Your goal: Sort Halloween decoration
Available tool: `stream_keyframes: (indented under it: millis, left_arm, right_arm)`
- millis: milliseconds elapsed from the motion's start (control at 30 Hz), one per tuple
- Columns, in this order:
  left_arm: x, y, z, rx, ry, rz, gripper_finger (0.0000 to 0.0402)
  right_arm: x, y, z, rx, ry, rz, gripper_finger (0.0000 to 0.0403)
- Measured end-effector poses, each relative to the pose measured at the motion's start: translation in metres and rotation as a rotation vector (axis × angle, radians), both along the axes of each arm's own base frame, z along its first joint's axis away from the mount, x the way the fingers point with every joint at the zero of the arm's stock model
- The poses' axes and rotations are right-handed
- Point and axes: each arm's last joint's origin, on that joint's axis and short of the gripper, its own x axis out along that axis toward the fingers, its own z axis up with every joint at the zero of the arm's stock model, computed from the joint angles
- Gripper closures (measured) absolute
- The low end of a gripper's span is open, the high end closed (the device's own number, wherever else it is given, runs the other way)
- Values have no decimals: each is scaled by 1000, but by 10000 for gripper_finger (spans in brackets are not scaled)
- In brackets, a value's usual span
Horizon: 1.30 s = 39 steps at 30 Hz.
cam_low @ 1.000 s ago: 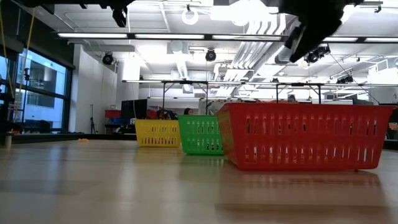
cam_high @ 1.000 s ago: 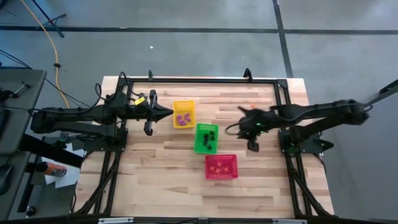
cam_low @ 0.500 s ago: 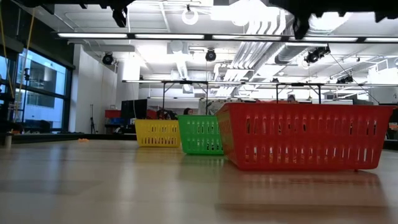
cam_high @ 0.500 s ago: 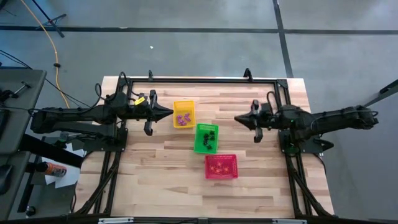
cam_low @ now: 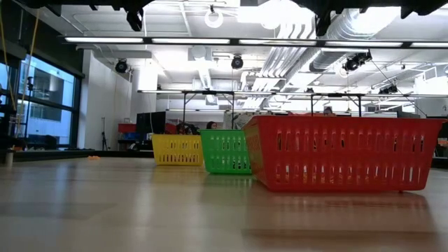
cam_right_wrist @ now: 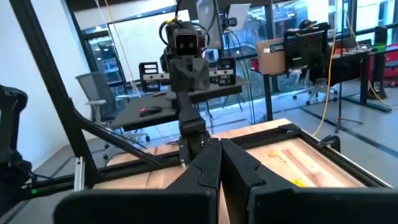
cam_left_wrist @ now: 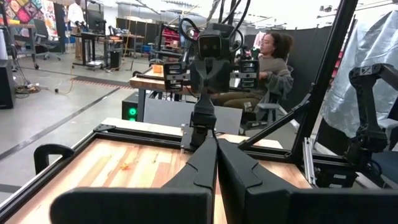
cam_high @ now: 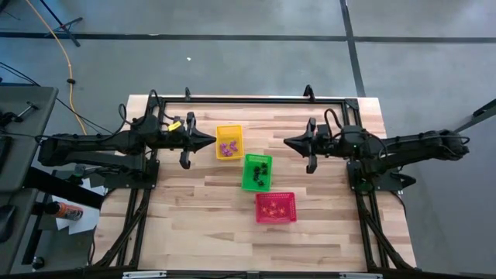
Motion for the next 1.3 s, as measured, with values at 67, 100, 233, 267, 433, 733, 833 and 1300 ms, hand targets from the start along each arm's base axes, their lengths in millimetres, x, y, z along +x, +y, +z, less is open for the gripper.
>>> stream_keyframes:
  millis: [67,100,233,267,433,733,833,1300]
  left_arm:
    - [0,0,-1,-1,6,0,399]
    - [0,0,-1,-2,11,0,399]
    - [0,0,-1,-2,15,0,399]
    - [0,0,-1,-2,15,0,399]
    - [0,0,-1,-2,15,0,399]
    - [0,0,-1,-2,15,0,399]
    - [0,0,-1,-2,15,0,399]
    - [0,0,-1,-2,15,0,399]
  right_arm:
    - [1,0,0,-1,-1,11,401]
    - [1,0,0,-2,-3,18,401]
    - [1,1,-1,-3,2,26,401]
    - [1,1,-1,-2,3,26,401]
    - [1,-2,-1,2,2,15,401]
    - [1,-1,0,0,-2,36,401]
    - [1,-1,0,1,-2,36,401]
    - [1,-1,0,0,-2,37,401]
